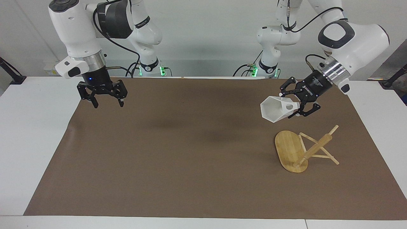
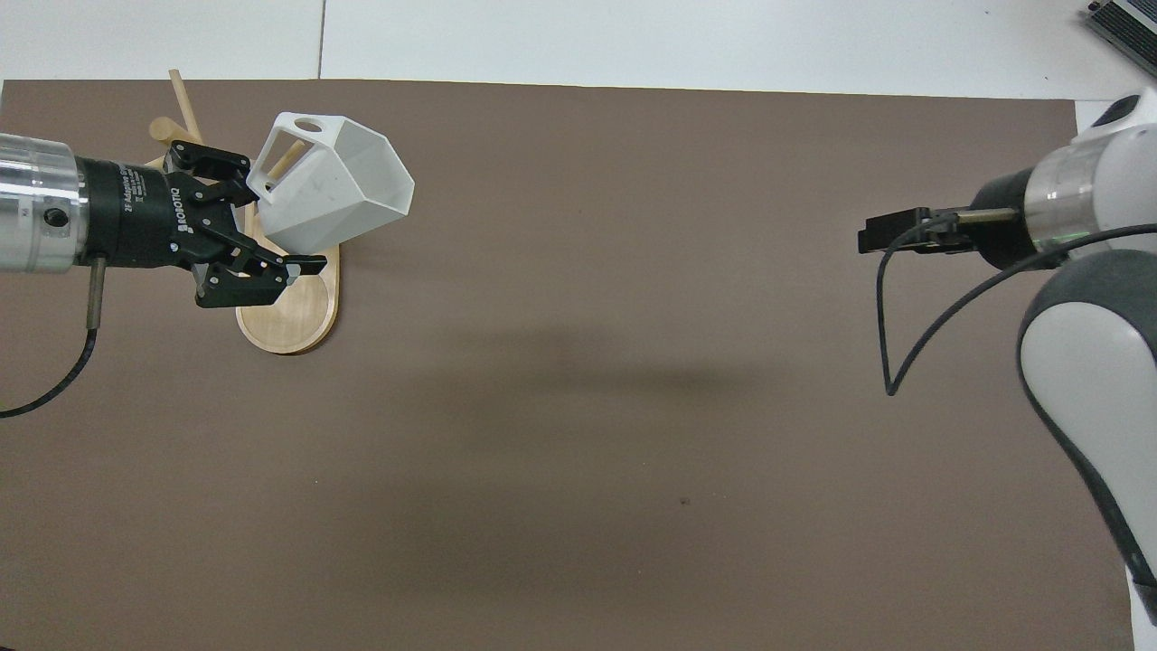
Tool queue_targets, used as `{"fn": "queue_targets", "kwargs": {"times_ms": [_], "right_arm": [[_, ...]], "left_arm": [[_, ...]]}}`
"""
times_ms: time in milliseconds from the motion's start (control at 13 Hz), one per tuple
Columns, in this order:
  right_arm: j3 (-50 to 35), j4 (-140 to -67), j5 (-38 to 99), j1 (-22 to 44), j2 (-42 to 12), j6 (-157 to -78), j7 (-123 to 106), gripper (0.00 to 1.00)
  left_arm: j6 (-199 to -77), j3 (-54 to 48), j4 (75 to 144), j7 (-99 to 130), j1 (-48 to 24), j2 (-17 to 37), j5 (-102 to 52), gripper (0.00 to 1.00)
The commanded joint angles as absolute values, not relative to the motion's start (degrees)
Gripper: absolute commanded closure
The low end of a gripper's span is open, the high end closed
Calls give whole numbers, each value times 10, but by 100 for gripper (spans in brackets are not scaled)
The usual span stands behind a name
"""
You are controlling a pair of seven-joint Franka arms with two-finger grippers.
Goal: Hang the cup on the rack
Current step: 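Move the cup with the left gripper onto a peg of the mug tree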
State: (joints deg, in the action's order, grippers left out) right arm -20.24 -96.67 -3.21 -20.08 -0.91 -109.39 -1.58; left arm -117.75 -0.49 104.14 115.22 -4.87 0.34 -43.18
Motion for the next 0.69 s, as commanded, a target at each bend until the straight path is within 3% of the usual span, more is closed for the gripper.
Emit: {"fn": "queue_targets", "kwargs": {"times_ms": [0,309,618], "right_arm": [[-200,-980,-68,-207,0,-1124,-25,0],[-197,-953,-67,-209,-10,-1127,-23,0],[-198,-897,-56,-208,-26,-1051,12,0]], "left_arm": [[-1233,-8,1107,1185,-45,-34,-445,100],[-1289,-8,1153,1218,-50,-46,-445,100],[-1335,-9,1191,1236,-54,-56,-444,100]]}}
